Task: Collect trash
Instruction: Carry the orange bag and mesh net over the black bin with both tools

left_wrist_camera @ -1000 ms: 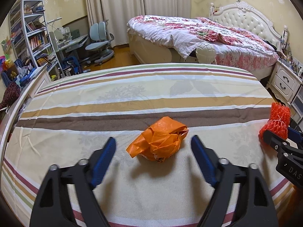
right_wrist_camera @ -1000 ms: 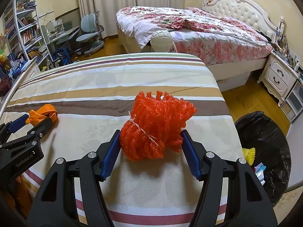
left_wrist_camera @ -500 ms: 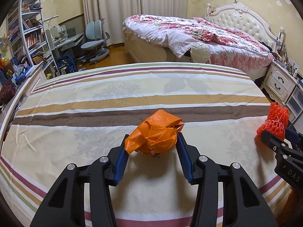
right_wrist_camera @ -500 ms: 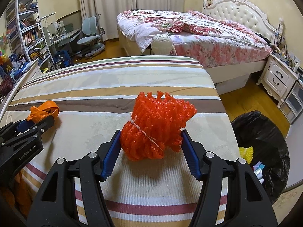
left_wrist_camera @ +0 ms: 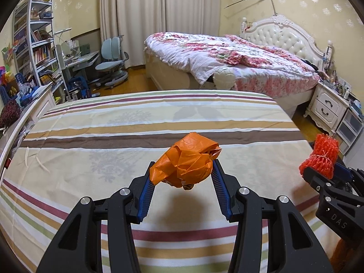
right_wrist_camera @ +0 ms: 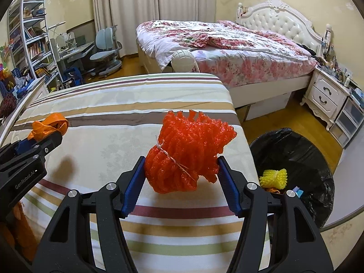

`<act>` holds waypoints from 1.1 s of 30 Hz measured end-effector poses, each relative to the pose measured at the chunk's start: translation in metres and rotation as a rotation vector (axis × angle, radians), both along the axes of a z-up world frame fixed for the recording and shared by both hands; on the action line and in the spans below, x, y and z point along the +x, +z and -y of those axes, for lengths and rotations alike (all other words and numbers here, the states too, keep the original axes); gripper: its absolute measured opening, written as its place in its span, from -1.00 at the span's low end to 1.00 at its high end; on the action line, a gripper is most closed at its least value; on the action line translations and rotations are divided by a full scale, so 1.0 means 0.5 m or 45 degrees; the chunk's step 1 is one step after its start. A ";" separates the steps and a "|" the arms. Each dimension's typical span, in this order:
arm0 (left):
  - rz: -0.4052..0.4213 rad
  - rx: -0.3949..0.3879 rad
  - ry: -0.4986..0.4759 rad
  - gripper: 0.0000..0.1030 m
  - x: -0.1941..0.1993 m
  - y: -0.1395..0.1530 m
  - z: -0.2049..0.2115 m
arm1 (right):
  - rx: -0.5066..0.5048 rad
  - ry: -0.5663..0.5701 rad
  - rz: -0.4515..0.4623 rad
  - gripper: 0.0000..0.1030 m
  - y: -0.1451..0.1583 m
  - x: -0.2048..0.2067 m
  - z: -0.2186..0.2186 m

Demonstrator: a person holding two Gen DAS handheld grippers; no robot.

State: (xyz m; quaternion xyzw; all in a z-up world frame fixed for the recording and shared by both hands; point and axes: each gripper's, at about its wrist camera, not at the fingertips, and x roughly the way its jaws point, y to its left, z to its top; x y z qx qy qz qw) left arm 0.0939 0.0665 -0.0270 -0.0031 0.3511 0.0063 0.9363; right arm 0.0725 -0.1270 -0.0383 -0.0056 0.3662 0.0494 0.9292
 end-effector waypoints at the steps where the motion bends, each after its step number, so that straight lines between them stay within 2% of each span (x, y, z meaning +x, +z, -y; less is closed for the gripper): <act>1: 0.008 -0.002 -0.011 -0.06 -0.004 0.004 0.010 | 0.000 -0.009 0.009 0.18 0.005 -0.007 0.009; 14: 0.082 -0.021 -0.178 -0.05 -0.020 0.033 0.152 | -0.074 -0.179 0.101 0.18 0.034 -0.065 0.134; 22: 0.103 -0.019 -0.302 -0.05 -0.009 0.032 0.261 | -0.071 -0.321 0.093 0.18 0.025 -0.075 0.237; 33: 0.112 0.024 -0.426 -0.05 0.015 0.014 0.381 | -0.044 -0.429 0.057 0.19 -0.008 -0.055 0.334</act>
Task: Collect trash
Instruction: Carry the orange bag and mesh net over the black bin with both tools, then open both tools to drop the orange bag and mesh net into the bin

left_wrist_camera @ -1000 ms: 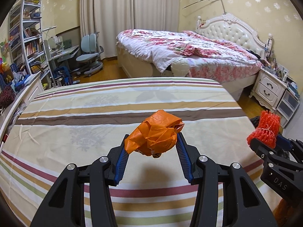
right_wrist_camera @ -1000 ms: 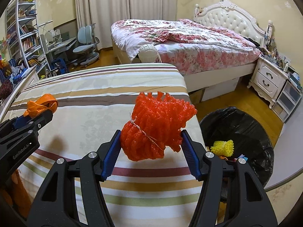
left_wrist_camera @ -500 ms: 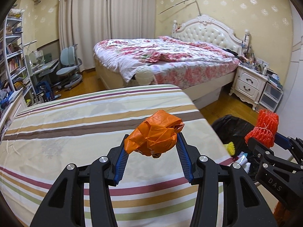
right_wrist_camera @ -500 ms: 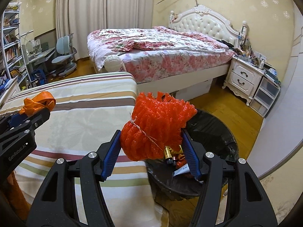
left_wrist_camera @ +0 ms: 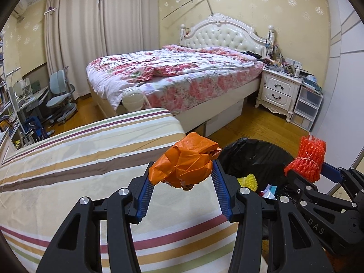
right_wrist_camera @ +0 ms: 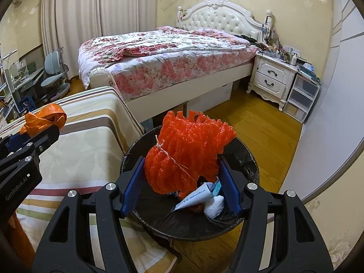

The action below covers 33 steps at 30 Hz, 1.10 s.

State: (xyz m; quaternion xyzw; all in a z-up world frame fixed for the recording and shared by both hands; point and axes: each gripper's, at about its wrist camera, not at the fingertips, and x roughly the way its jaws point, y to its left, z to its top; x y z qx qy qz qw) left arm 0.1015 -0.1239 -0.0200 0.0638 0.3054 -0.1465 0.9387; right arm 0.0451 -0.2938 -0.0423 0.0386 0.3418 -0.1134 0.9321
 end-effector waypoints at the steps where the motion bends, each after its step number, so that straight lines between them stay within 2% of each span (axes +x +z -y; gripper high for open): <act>1: -0.004 0.007 -0.010 -0.05 0.002 -0.004 0.010 | 0.003 -0.006 -0.002 0.19 -0.003 0.003 0.006; 21: -0.041 0.091 -0.073 0.00 0.066 -0.046 0.125 | 0.067 -0.123 -0.039 0.19 -0.047 0.053 0.102; 23: -0.042 0.099 -0.075 0.06 0.068 -0.048 0.130 | 0.064 -0.131 -0.044 0.22 -0.050 0.056 0.105; 26: -0.032 0.098 -0.067 0.28 0.077 -0.048 0.133 | 0.057 -0.144 -0.036 0.38 -0.051 0.056 0.109; 28: -0.024 0.098 -0.056 0.44 0.077 -0.048 0.132 | 0.045 -0.152 -0.034 0.42 -0.052 0.056 0.111; 33: -0.027 0.104 -0.037 0.51 0.079 -0.050 0.128 | 0.034 -0.169 -0.034 0.44 -0.051 0.054 0.117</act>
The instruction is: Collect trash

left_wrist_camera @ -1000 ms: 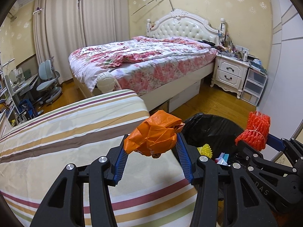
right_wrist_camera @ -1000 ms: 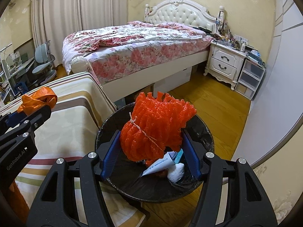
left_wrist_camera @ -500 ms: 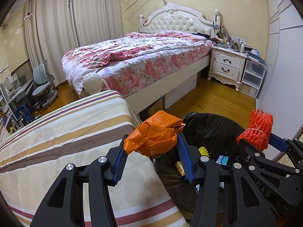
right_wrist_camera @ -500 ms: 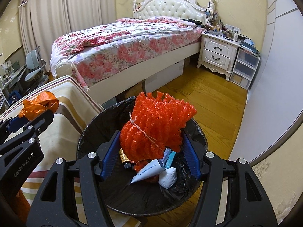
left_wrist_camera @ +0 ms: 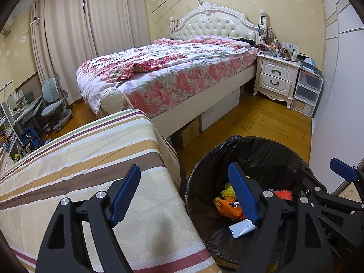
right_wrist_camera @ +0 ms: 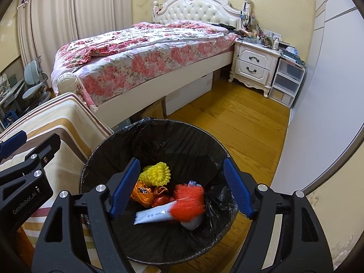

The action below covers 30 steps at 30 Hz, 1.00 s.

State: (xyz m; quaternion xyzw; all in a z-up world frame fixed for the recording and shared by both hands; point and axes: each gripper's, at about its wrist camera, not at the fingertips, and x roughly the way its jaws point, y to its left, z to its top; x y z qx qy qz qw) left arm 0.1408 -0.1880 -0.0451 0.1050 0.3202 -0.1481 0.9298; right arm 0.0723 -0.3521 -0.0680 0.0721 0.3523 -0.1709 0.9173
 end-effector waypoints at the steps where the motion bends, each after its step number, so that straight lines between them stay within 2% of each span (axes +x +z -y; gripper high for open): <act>1: -0.002 -0.003 0.004 0.51 0.000 0.001 -0.003 | -0.001 -0.003 0.001 0.44 0.000 -0.001 0.001; 9: 0.013 -0.012 0.025 0.56 -0.015 0.013 -0.025 | -0.007 -0.028 0.021 0.53 0.014 -0.018 -0.004; 17: 0.033 -0.002 0.055 0.62 -0.056 0.023 -0.064 | -0.024 -0.022 0.043 0.54 0.030 -0.052 -0.035; 30: 0.044 -0.035 0.114 0.64 -0.136 0.044 -0.147 | -0.073 0.067 0.098 0.55 0.066 -0.132 -0.114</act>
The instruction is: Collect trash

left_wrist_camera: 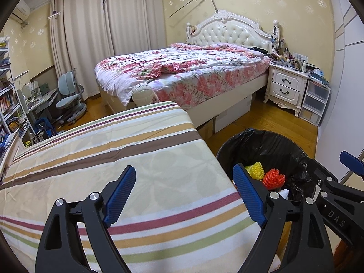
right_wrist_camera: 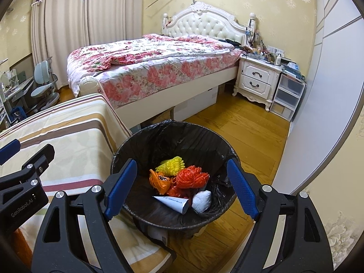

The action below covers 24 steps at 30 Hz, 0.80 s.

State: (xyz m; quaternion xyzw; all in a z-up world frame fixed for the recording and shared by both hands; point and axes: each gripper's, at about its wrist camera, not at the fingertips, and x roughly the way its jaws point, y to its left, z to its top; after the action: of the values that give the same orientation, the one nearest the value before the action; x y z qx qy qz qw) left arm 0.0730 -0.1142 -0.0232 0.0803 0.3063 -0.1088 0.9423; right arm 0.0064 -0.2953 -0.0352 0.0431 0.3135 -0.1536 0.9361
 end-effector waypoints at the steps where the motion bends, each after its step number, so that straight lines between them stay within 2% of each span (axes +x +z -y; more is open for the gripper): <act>1: 0.003 -0.002 0.008 0.64 -0.007 0.001 -0.007 | -0.003 0.006 0.006 0.55 0.005 -0.007 -0.005; 12: 0.030 -0.034 0.045 0.64 -0.054 0.017 -0.049 | -0.030 0.046 0.053 0.55 0.030 -0.065 -0.049; 24: 0.048 -0.053 0.060 0.64 -0.067 0.025 -0.066 | -0.034 0.046 0.069 0.55 0.039 -0.078 -0.058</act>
State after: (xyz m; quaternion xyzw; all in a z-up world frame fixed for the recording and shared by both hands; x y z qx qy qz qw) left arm 0.0393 -0.0811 -0.0104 0.0555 0.2880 -0.0915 0.9516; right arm -0.0327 -0.2661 -0.0155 0.0290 0.2866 -0.1399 0.9473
